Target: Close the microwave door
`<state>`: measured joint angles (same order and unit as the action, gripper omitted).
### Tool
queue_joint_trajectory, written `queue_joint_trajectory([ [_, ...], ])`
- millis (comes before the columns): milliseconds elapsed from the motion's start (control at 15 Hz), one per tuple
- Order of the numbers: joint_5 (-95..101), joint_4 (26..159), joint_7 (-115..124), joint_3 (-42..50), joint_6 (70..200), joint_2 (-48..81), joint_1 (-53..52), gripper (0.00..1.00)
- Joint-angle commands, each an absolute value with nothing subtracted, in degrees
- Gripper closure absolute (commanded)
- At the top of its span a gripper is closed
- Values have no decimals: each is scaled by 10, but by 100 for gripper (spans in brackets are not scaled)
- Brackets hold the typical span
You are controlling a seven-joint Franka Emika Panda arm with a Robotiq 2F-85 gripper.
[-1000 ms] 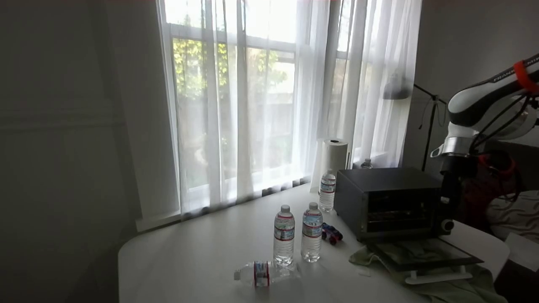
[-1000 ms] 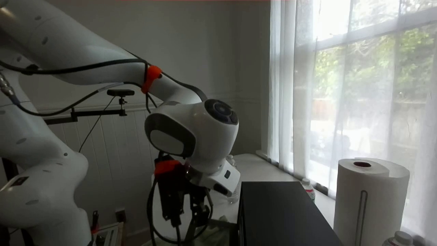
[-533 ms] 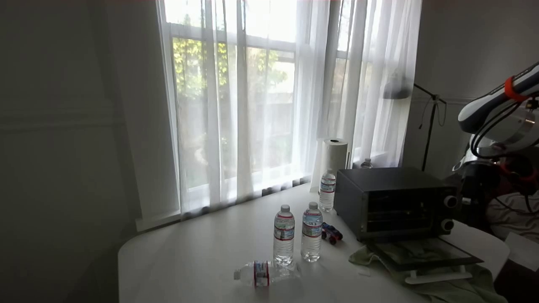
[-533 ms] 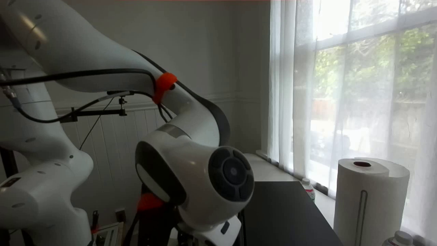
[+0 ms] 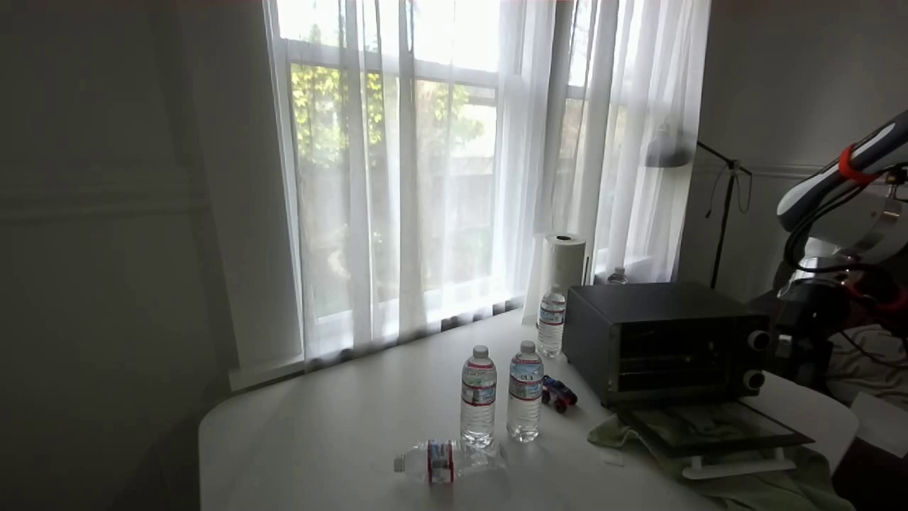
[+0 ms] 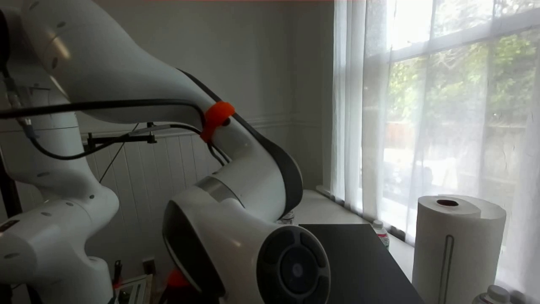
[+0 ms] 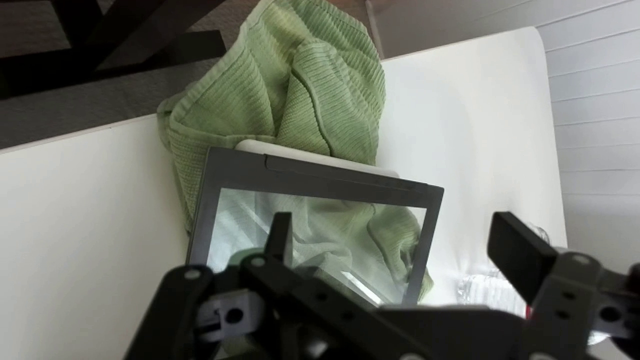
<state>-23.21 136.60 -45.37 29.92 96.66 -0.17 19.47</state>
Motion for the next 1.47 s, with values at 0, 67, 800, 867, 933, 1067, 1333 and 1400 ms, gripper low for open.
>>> queue_joint_trajectory([
  [0, -232, 1365, -453, 279, 965, -1, 214, 0],
  [67, -232, 1364, -453, 279, 965, -1, 214, 0],
  [800, -268, 1382, -473, 297, 964, 17, 262, 0],
  [867, -271, 1382, -476, 301, 958, 27, 271, 0],
  [933, -276, 1382, -482, 302, 958, 36, 279, 0],
  [1067, -295, 1384, -493, 303, 962, 59, 294, 0],
  [1333, -340, 1383, -526, 293, 954, 108, 317, 0],
  [1400, -347, 1383, -532, 290, 952, 121, 320, 0],
])
